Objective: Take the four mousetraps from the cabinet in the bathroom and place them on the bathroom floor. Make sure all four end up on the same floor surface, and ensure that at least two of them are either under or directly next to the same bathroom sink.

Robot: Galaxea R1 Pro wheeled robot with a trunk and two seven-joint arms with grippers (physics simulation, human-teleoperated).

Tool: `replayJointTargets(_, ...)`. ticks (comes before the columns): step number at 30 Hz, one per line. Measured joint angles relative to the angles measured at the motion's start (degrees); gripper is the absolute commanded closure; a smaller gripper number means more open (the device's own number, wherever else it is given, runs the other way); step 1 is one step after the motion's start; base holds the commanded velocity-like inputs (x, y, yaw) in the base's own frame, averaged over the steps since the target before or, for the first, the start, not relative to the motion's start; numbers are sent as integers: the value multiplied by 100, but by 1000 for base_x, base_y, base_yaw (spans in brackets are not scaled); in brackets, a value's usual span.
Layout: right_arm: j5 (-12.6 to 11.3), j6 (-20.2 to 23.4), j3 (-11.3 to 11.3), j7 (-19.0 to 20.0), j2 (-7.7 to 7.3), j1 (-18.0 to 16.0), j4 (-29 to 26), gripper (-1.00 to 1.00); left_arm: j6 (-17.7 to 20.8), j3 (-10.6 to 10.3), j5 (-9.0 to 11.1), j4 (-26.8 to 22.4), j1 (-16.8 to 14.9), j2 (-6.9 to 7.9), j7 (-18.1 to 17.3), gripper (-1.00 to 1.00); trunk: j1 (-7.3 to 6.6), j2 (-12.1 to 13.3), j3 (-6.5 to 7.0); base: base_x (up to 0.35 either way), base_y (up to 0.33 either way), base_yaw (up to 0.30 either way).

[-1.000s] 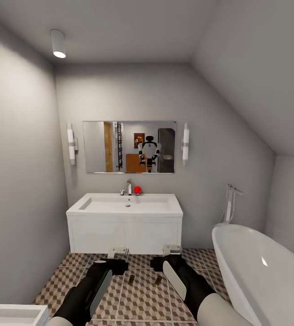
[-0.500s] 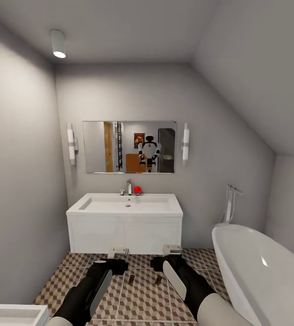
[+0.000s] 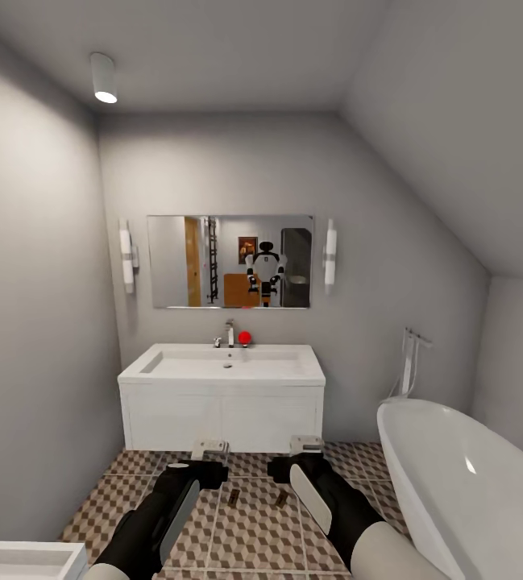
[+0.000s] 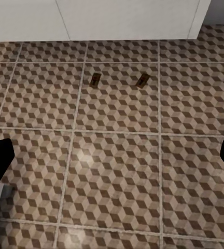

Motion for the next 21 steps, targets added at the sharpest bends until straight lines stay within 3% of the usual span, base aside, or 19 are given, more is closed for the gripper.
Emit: replayJointTargets(21,-19,48,-5,7,0,-2,0,-100,0,-4,9,-15,0,3,-12,-100,0,1,-113,0,0,0)
